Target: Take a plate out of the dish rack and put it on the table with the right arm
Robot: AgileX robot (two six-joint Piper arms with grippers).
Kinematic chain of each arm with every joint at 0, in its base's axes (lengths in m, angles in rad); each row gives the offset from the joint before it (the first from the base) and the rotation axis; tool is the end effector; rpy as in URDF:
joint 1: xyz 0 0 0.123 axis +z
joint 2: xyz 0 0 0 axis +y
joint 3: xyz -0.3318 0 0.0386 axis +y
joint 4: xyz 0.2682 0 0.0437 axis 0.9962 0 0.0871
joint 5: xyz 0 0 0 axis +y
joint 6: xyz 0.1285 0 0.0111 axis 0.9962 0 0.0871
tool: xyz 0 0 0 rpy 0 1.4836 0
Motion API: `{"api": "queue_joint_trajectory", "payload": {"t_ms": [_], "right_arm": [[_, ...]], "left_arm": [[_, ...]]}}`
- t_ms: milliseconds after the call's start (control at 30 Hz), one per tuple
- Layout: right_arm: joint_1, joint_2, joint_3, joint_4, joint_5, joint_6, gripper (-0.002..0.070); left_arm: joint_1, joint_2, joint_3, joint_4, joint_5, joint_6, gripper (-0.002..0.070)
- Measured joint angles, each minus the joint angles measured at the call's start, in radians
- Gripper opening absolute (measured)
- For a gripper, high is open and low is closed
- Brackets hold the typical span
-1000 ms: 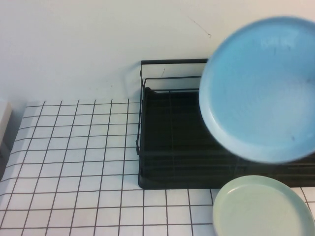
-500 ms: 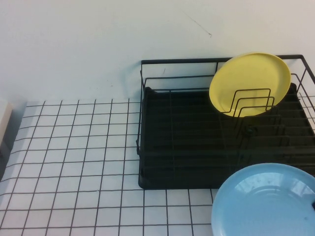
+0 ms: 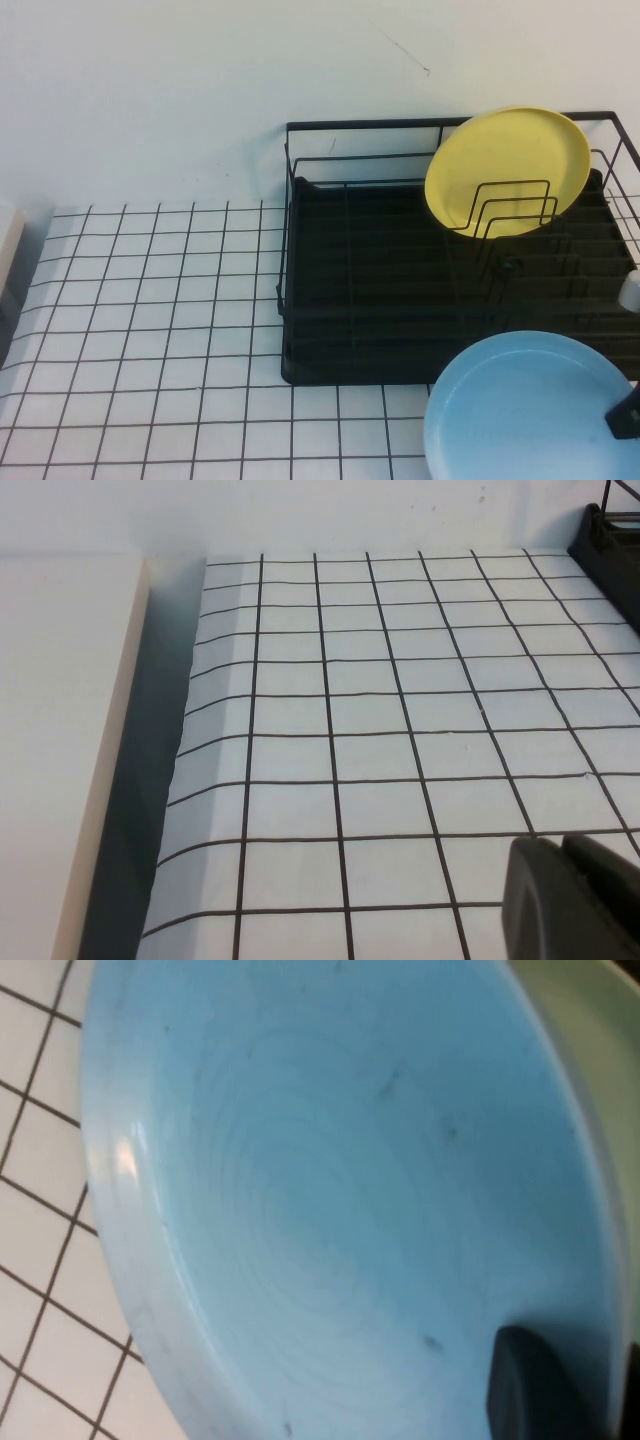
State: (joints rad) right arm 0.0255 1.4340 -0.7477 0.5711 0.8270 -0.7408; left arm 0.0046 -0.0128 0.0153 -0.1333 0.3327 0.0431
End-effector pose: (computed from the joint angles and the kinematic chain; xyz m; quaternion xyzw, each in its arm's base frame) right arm 0.2537 0.0578 0.2056 -0.1952 0.9531 0.1823 0.1422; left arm 0.0610 -0.0053 0.1690 -0.0212 0.7879 -0.0412 0.6140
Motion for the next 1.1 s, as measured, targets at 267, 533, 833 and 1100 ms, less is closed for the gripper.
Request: {"api": "queue_joint_trajectory", "payload": {"t_ms": [267, 533, 833, 1100], "right_arm": [[0.000, 0.048, -0.063, -0.059, 0.004, 0.016, 0.0209], [0.000, 0.048, -0.276, -0.187, 0.183, 0.096, 0.0228], [0.018, -0.010, -0.351, -0.131, 0.342, 0.080, 0.0056], [0.094, -0.137, -0.171, -0.282, 0.325, 0.139, 0.0008]], "left_arm": [[0.000, 0.000, 0.000, 0.000, 0.000, 0.000, -0.0003], [0.000, 0.000, 0.000, 0.000, 0.000, 0.000, -0.0003], [0.000, 0.000, 0.000, 0.000, 0.000, -0.004, -0.0003], [0.000, 0.000, 0.000, 0.000, 0.000, -0.004, -0.0003]]}}
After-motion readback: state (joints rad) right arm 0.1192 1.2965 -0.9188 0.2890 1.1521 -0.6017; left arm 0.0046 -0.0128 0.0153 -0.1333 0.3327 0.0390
